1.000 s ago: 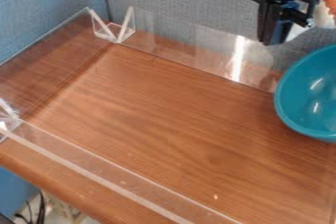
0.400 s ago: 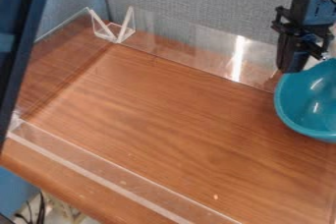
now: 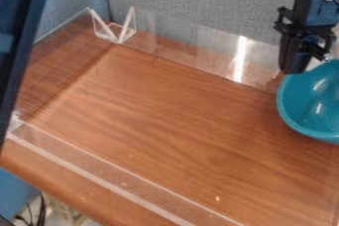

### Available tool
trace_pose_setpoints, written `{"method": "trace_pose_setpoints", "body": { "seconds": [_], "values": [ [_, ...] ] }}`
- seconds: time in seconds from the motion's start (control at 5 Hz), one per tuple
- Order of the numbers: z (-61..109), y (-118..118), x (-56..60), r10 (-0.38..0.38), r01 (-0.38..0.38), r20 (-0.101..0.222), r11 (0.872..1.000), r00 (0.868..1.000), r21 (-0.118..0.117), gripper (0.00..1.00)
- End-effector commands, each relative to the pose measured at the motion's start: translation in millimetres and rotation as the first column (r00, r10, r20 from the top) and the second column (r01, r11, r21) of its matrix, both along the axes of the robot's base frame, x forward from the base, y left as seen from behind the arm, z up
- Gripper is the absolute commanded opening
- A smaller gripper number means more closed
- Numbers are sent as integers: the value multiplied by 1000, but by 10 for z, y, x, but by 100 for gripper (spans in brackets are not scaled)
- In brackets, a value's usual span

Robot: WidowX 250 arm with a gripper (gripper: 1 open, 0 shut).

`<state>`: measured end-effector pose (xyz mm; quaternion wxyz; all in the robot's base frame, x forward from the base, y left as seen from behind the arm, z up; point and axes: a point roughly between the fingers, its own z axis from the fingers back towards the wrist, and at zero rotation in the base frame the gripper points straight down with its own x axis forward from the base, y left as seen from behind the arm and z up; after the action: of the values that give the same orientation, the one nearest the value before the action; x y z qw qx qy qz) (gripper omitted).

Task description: Put the mushroom in the blue bowl

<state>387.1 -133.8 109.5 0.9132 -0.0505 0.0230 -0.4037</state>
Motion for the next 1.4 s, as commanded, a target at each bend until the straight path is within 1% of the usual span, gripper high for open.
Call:
{"method": "trace_pose_setpoints", "body": {
  "seconds": [0.0,0.2,0.4,0.6,0.8,1.2],
  "values": [
    [455,-107,43,55,-51,128,998,990,-36,0],
    [495,-219,90,109,-104,152,994,982,-40,0],
    [583,-171,7,151,-146,177,988,973,-42,0],
    [650,-111,-80,196,-191,194,981,961,-44,0],
    [670,-56,-150,238,-233,206,971,949,-46,0],
    [640,139,-209,254,-250,231,967,939,-49,0]
  ]
}}
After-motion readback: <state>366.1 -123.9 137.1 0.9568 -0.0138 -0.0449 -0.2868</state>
